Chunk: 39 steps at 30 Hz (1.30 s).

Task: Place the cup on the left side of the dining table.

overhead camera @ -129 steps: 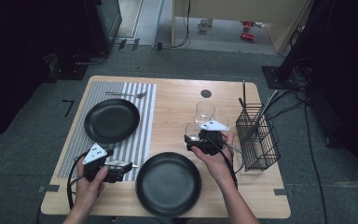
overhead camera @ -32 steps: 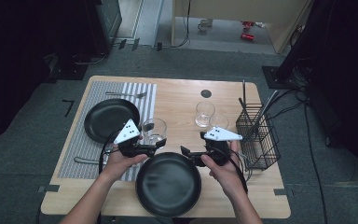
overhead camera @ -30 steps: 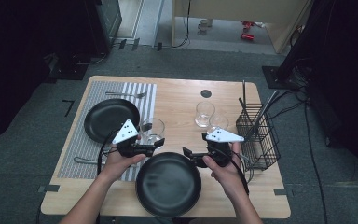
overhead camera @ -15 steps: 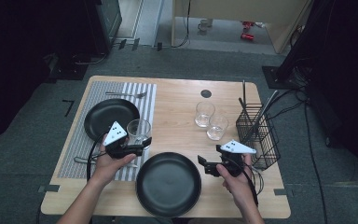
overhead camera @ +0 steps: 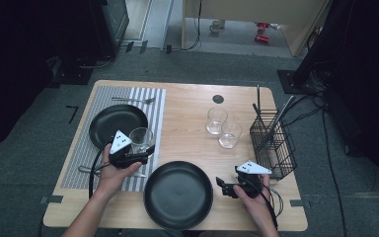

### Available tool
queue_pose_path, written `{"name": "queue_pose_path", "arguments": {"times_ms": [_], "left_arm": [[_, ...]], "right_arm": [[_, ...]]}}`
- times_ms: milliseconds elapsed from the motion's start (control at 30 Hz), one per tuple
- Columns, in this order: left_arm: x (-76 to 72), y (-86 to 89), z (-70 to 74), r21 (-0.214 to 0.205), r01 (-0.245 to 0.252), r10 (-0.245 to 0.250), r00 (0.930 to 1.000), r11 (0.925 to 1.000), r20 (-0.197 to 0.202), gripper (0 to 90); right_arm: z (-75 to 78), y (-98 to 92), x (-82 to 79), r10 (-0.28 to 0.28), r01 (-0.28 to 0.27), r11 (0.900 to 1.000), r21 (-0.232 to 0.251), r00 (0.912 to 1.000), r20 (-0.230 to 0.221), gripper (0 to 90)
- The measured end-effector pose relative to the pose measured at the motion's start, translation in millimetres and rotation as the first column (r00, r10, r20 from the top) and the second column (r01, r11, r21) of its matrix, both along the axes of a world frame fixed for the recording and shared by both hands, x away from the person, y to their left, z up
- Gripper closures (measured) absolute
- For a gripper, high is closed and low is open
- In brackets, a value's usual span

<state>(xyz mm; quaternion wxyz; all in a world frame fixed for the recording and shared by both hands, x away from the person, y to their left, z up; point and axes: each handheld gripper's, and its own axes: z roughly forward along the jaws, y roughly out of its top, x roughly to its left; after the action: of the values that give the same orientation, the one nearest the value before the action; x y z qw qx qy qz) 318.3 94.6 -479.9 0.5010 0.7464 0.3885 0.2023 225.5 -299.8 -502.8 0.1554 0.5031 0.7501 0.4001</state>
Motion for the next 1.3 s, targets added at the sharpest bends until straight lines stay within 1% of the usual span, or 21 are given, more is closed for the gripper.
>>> {"name": "queue_pose_path", "arguments": {"times_ms": [33, 100, 267, 367, 400, 467, 500, 600, 633, 700, 733, 867, 900, 967, 1033, 1200, 1300], "left_arm": [[0.0, -0.1, -1.2, 0.009, -0.003, 0.003, 1.0, 1.0, -0.002, 21.4], [0.1, -0.4, -3.4, 0.01, -0.006, 0.006, 0.9999, 0.9999, -0.015, 21.4], [1.5, -2.0, -8.9, 0.034, -0.014, 0.015, 0.9992, 0.9993, -0.038, 21.4], [3.1, -3.7, -11.3, 0.047, -0.019, 0.021, 0.9985, 0.9987, -0.049, 21.4], [3.4, -3.9, -11.7, 0.051, -0.019, 0.022, 0.9985, 0.9985, -0.05, 21.4], [4.4, -4.4, -12.7, 0.059, -0.022, 0.026, 0.9978, 0.998, -0.06, 21.4], [5.1, -4.7, -13.5, 0.062, -0.023, 0.027, 0.9975, 0.9978, -0.065, 21.4], [6.7, -5.7, -15.7, 0.089, -0.034, 0.04, 0.9965, 0.9954, -0.073, 21.3], [7.8, -5.3, -16.7, 0.097, -0.039, 0.047, 0.9958, 0.9946, -0.078, 21.3], [8.5, -4.6, -17.6, 0.102, -0.043, 0.052, 0.995, 0.9938, -0.085, 21.3], [8.5, -4.6, -17.6, 0.102, -0.043, 0.052, 0.995, 0.9938, -0.085, 21.3], [9.9, -4.8, -19.6, 0.125, -0.05, 0.062, 0.994, 0.9909, -0.09, 21.3], [10.4, -4.9, -20.0, 0.126, -0.052, 0.064, 0.9934, 0.9907, -0.095, 21.2], [12.0, -5.9, -20.7, 0.129, -0.05, 0.064, 0.9927, 0.9903, -0.103, 21.2], [13.2, -7.4, -20.5, 0.141, -0.049, 0.064, 0.9927, 0.9888, -0.102, 21.2], [15.2, -10.5, -21.1, 0.148, -0.066, 0.081, 0.9918, 0.9868, -0.099, 21.1], [15.2, -11.8, -21.4, 0.157, -0.063, 0.079, 0.9926, 0.9855, -0.093, 21.0]], "right_arm": [[-1.8, -1.2, -1.3, 0.001, -0.002, 1.0, -0.009, 1.0, -0.001, 12.7], [-4.7, -3.1, -4.0, -0.001, 0.001, 0.9999, -0.016, 1.0, -0.008, 12.8], [-12.3, -5.3, -10.2, -0.003, 0.002, 0.9995, -0.031, 0.9998, -0.019, 13.1], [-17.6, -3.9, -13.7, 0.006, -0.007, 0.9978, -0.066, 0.9997, -0.022, 13.1], [-19.2, -3.8, -15.3, 0.006, -0.007, 0.9971, -0.075, 0.9998, -0.018, 13.0], [-19.6, -5.5, -17.4, 0.003, -0.004, 0.9969, -0.078, 0.9999, -0.013, 13.0], [-19.6, -8.6, -18.9, -0.007, 0.006, 0.9969, -0.078, 0.9999, -0.013, 13.0], [-20.4, -11.4, -21.0, -0.015, 0.015, 0.9961, -0.087, 0.9999, -0.005, 13.0], [-21.2, -12.9, -23.6, -0.018, 0.018, 0.9948, -0.101, 0.9998, 0.005, 13.0], [-21.7, -13.5, -26.1, -0.017, 0.018, 0.9928, -0.118, 0.9998, 0.01, 13.0], [-21.7, -13.5, -26.1, -0.017, 0.018, 0.9928, -0.118, 0.9998, 0.01, 13.0], [-22.1, -15.9, -27.7, -0.014, 0.016, 0.9905, -0.136, 0.9998, 0.015, 12.9], [-22.2, -16.4, -27.8, -0.02, 0.023, 0.9887, -0.148, 0.9997, 0.016, 12.2], [-22.3, -18.8, -27.3, -0.033, 0.035, 0.988, -0.15, 0.9993, 0.017, 12.1], [-22.3, -20.7, -27.5, -0.041, 0.042, 0.988, -0.149, 0.9991, 0.015, 12.1], [-22.5, -23.6, -28.7, -0.041, 0.043, 0.988, -0.149, 0.999, 0.015, 11.8], [-22.5, -23.7, -28.8, -0.042, 0.044, 0.9878, -0.149, 0.999, 0.015, 11.7]]}}
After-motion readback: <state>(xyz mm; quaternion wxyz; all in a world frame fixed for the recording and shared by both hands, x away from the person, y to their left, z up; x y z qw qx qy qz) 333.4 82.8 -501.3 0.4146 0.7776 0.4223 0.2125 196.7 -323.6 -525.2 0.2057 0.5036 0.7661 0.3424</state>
